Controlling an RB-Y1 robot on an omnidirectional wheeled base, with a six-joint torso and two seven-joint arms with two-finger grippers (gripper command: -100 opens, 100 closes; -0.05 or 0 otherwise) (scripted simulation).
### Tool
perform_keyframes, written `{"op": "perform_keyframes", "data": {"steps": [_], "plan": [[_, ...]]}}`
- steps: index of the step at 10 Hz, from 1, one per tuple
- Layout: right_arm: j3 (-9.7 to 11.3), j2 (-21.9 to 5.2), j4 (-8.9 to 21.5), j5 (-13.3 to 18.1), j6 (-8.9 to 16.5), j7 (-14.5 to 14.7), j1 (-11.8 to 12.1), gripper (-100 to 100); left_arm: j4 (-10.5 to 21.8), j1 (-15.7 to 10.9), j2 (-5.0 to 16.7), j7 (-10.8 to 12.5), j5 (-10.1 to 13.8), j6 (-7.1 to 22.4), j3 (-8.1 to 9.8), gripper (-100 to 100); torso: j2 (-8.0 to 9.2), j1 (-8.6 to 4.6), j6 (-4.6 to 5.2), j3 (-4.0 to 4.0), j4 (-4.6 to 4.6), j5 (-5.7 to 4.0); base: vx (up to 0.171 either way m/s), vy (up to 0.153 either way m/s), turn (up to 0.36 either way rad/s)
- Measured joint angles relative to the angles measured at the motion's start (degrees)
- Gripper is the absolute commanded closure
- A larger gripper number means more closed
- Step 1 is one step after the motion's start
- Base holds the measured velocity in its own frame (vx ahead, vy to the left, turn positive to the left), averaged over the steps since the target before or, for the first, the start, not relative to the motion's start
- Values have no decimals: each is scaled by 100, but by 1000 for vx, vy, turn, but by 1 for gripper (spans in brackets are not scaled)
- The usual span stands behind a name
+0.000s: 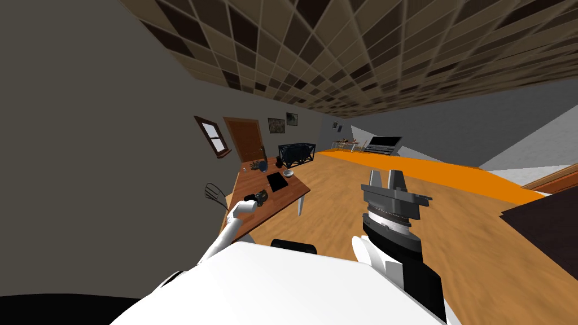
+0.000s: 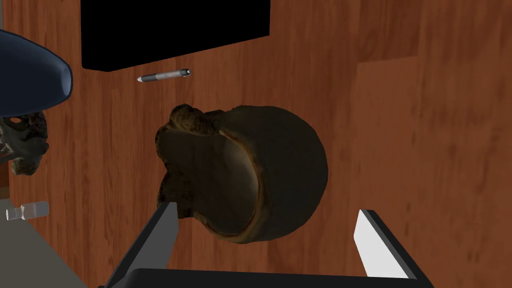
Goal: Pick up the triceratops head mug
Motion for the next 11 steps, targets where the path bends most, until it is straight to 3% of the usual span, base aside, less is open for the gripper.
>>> {"op": "perform_keyframes", "data": {"steps": [5,7,9,11], "plan": [[0,0,0,0,0,0,1,0,124,-122,-271,-786,355,189,495,-100,-28,-18,1,-17,-6,-4,60,-40,102],[0,0,0,0,0,0,0,0,130,-131,-291,-1082,378,207,528,-100,-6,-3,1,-4,-2,-1,22,-21,95],[0,0,0,0,0,0,1,0,188,-189,-417,-1400,545,296,761,-100,-22,-18,0,-13,-5,-4,53,-40,96],[0,0,0,0,0,0,0,0,197,-197,-437,-1683,569,310,794,-100,-8,-3,2,-5,-2,-1,27,-17,85]]}}
